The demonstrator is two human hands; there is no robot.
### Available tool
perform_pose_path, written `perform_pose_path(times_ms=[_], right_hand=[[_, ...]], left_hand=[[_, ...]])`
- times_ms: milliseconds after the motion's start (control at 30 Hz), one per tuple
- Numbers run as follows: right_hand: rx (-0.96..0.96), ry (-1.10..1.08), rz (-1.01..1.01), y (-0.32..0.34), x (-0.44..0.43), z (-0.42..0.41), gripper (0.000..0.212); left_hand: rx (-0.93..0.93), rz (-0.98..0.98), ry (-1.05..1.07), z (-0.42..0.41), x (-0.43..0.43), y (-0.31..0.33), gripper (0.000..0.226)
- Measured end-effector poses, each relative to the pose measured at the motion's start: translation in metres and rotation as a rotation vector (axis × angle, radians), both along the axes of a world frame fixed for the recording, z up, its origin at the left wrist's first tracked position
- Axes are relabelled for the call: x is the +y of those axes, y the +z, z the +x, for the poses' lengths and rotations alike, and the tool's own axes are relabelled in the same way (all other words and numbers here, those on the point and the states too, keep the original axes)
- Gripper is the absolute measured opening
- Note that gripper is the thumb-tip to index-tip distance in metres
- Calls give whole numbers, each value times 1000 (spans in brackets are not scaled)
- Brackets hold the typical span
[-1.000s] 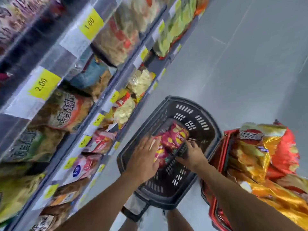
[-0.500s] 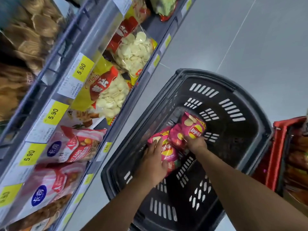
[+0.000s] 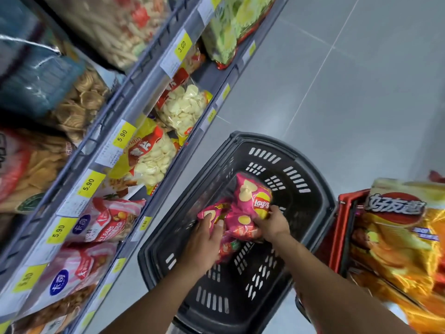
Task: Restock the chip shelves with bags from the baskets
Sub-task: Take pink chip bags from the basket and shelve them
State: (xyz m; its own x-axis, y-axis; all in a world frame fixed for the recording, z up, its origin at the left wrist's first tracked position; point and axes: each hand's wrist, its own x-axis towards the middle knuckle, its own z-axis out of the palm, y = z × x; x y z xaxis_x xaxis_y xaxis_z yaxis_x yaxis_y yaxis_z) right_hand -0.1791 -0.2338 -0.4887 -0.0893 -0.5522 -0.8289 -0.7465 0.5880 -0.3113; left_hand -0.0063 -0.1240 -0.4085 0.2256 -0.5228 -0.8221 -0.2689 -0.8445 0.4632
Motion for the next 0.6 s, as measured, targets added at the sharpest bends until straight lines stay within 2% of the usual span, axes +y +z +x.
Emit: perform_pose_path(times_ms=[133,300,400,600], right_hand=[[-86,38,-52,63,11,-7,55],[-166,109,-204,148,26,-9,50],[-192,167,-268,184,33,-7,49],[-316,139,-292,224,41,-8,52]], left_hand=[[47,-5,80,-2,-21,52,70],[232,61,230,-4,-31,96,107],[230,67,261,-7,-34,116,100],[230,36,382,-8,-31,128,84]])
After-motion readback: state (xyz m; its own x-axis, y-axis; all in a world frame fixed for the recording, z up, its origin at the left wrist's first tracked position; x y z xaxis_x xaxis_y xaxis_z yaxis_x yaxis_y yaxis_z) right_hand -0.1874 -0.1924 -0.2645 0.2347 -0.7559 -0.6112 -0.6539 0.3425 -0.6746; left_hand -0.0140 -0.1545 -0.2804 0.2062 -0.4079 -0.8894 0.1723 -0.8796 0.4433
